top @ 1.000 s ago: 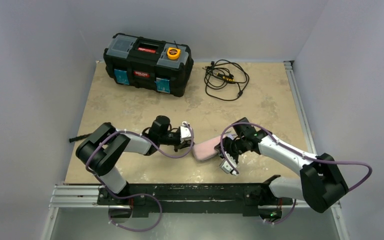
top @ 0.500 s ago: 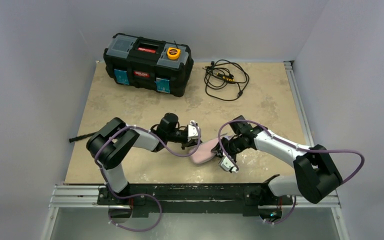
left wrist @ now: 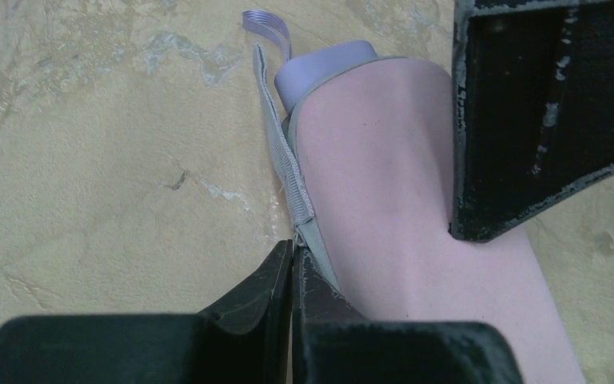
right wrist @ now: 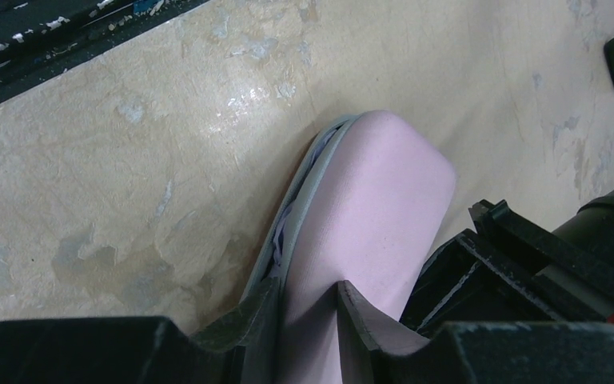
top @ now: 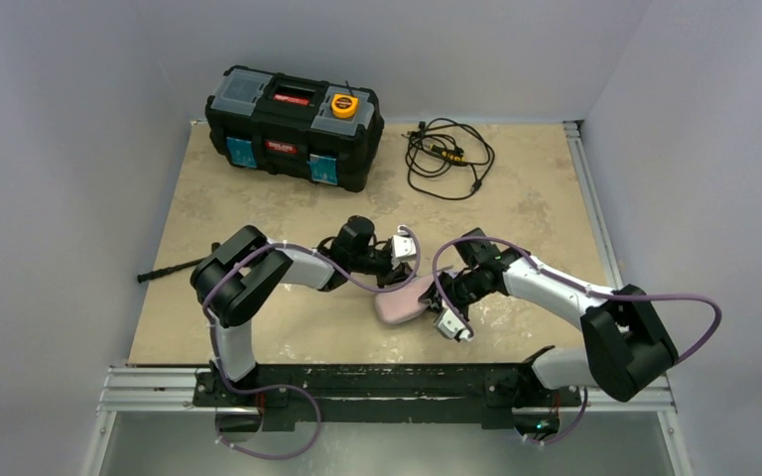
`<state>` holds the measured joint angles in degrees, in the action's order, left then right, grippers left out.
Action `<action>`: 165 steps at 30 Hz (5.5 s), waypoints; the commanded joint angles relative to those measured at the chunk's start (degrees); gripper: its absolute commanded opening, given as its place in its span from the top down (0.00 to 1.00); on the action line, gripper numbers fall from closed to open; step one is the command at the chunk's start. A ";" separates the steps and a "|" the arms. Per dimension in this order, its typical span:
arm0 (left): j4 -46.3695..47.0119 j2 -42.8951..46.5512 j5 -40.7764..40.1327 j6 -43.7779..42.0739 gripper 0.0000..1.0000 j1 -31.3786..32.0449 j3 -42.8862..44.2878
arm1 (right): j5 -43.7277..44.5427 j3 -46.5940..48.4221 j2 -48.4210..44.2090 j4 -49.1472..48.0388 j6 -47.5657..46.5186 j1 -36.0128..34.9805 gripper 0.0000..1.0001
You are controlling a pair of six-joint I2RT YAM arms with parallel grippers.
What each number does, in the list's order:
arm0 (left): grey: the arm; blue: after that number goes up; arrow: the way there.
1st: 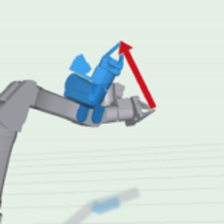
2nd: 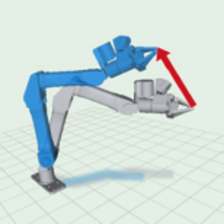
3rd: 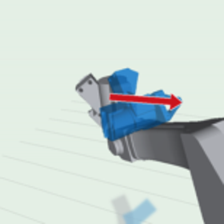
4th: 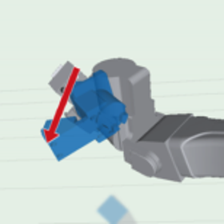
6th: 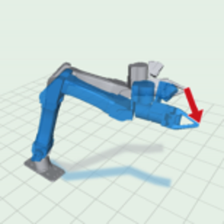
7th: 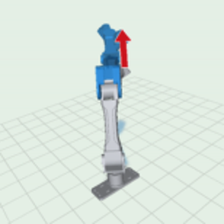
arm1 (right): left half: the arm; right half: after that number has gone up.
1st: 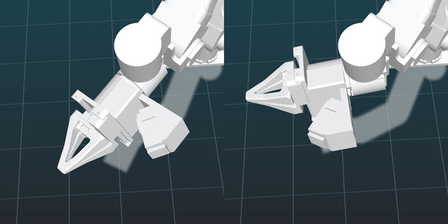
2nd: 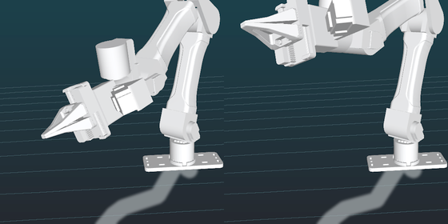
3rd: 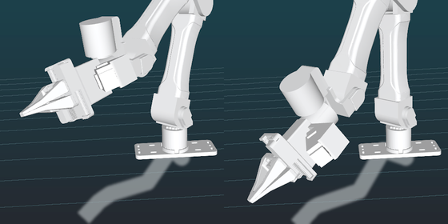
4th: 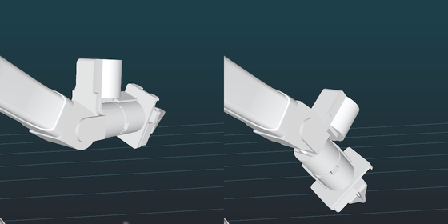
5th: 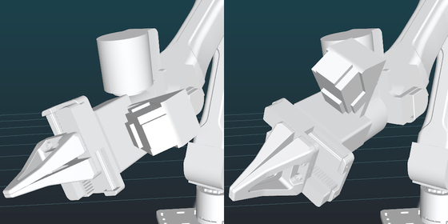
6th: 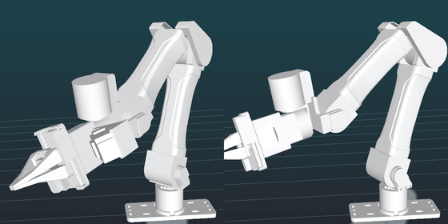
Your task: Open the umbrella
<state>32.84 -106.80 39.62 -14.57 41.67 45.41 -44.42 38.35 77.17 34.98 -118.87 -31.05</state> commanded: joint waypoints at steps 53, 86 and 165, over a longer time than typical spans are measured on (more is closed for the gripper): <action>-36.74 31.66 -25.43 18.17 0.11 -4.02 -0.21 | 14.61 14.72 8.04 -40.62 86.18 -3.51 0.25; -45.08 26.37 -23.42 5.43 0.09 -16.70 12.96 | 3.18 23.09 4.39 -10.90 77.77 7.41 0.27; -51.81 1.21 -32.32 -9.79 0.41 13.01 21.98 | 16.88 15.46 10.10 -20.87 115.14 15.24 1.00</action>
<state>-17.26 -102.41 11.44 -22.00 54.59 66.04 -28.58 54.74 89.71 15.29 -4.99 -16.95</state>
